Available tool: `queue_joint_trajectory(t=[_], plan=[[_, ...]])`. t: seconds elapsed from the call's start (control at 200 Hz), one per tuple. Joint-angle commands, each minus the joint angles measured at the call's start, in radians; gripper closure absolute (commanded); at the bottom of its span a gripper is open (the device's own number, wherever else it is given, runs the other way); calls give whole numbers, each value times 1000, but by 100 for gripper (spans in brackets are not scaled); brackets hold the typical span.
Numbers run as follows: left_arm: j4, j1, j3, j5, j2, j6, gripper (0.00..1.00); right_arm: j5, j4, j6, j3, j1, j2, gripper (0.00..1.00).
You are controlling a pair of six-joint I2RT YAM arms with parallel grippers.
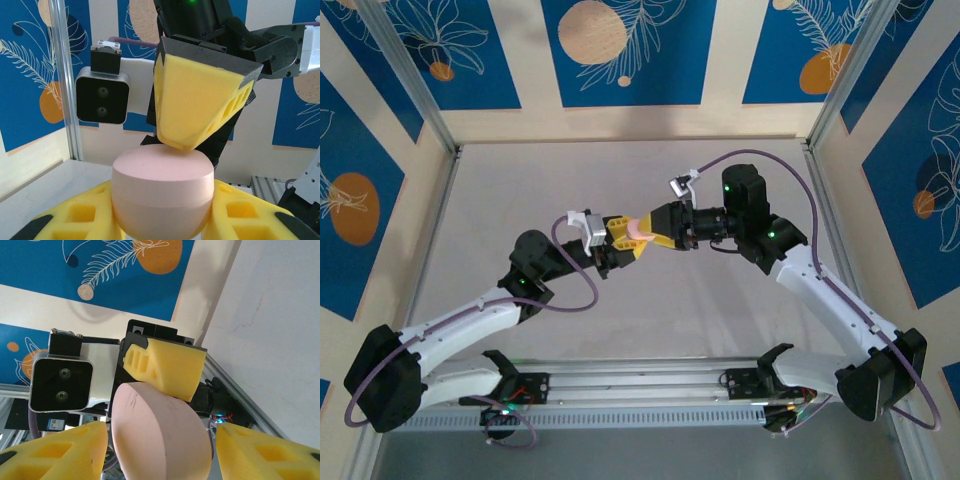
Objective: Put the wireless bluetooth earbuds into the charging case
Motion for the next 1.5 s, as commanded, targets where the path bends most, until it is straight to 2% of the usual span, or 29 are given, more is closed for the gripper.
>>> queue_joint_trajectory(t=[0.0, 0.195, 0.4, 0.495, 0.605, 0.65, 0.755, 0.875, 0.93, 1.105, 1.251, 1.496], plan=[[28, -12, 29, -6, -18, 6, 66, -50, 16, 37, 12, -5, 1, 42], [16, -11, 28, -8, -20, 14, 66, -64, 30, 47, 12, -8, 8, 49], [-24, -11, 29, -25, -26, 33, 61, -62, 29, 31, 11, -16, 1, 75], [-64, -12, 34, -34, -28, 48, 53, -37, 34, 23, 2, -26, -9, 81], [-114, -11, 34, -56, -31, 61, 37, 8, 41, 18, -22, -43, -29, 84], [-117, -11, 30, -67, -34, 60, 29, 34, 52, 17, -41, -54, -40, 85], [-145, -10, 25, -100, -47, 60, 19, 134, 84, 9, -124, -90, -74, 84], [-196, -11, 23, -171, -79, 55, 7, 309, 89, -19, -259, -127, -78, 84], [-228, -10, 26, -214, -99, 55, 5, 342, 119, -6, -329, -144, -45, 83], [-418, -12, 75, -351, -161, 68, 2, 327, 272, 52, -446, -158, 135, 83], [-543, -11, 109, -441, -187, 67, 1, 349, 365, 50, -443, -138, 277, 83], [-564, -9, 98, -467, -208, 60, 0, 370, 442, 42, -343, -89, 500, 80]])
